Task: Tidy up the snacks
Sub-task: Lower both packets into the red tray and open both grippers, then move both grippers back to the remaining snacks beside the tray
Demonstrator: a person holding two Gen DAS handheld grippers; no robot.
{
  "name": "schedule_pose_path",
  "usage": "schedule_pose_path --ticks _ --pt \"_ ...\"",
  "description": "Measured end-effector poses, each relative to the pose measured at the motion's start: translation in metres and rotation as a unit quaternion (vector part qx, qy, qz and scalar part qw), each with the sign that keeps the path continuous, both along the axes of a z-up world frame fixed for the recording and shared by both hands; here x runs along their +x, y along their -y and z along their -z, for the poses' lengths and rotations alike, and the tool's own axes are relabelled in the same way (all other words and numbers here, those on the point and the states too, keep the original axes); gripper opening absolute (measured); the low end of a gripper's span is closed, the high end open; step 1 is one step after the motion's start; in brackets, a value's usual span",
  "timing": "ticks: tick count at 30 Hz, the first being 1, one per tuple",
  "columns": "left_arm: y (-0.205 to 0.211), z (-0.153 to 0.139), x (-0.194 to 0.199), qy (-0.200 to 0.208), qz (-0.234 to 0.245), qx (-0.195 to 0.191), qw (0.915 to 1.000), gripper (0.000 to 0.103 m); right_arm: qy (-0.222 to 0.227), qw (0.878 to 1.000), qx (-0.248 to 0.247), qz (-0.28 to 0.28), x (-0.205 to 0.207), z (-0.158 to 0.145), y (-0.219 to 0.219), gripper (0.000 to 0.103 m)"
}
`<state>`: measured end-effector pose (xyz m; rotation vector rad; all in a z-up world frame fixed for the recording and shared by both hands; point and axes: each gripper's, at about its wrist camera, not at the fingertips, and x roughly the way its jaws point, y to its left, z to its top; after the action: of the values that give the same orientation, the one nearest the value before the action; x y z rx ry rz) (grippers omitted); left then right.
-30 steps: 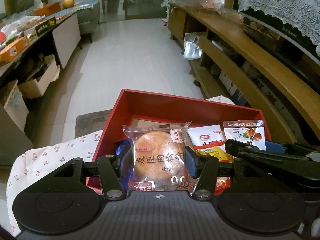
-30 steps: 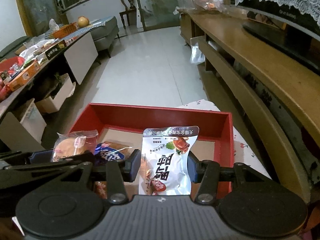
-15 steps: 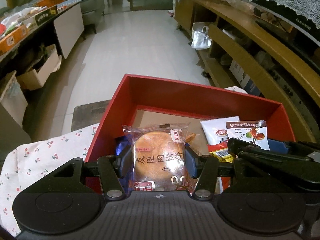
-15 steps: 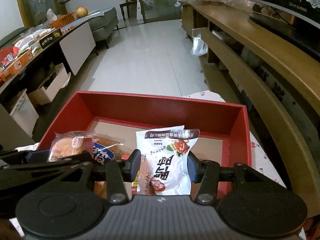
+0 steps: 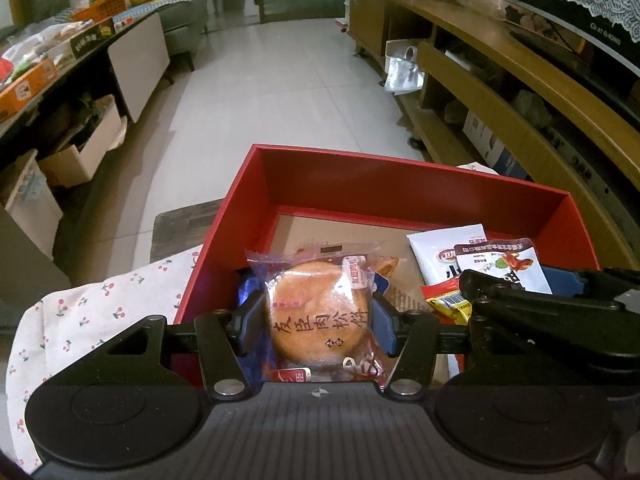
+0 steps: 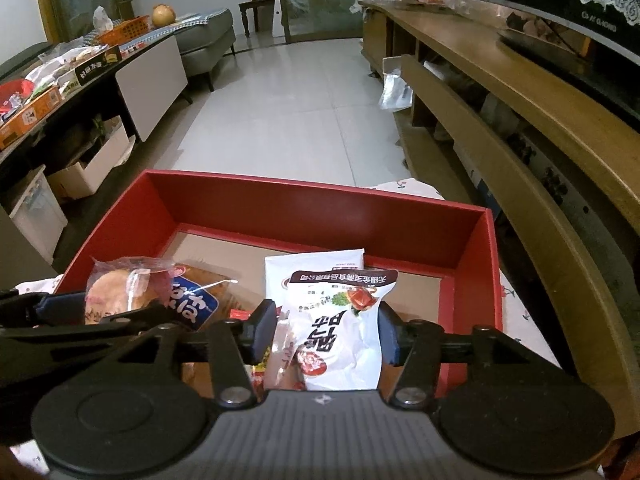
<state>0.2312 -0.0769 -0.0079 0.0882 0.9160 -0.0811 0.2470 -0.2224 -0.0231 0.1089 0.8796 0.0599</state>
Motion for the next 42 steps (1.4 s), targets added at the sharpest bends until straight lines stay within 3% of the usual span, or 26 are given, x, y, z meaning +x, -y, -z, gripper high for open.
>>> schedule_pose_path --ticks 10,31,42 --pt "-0.003 -0.014 -0.007 0.013 -0.003 -0.006 0.9999 0.071 0.015 1.0 -0.006 0.001 -0.008 -0.015 0.003 0.079" --pt "-0.009 -0.04 -0.035 0.029 0.006 -0.027 0.9992 0.077 0.037 0.999 -0.007 -0.003 -0.036 -0.042 0.008 0.081" --pt "-0.019 -0.038 -0.058 0.009 0.008 -0.039 0.9992 0.077 0.008 1.0 -0.003 -0.016 -0.076 -0.039 0.01 0.082"
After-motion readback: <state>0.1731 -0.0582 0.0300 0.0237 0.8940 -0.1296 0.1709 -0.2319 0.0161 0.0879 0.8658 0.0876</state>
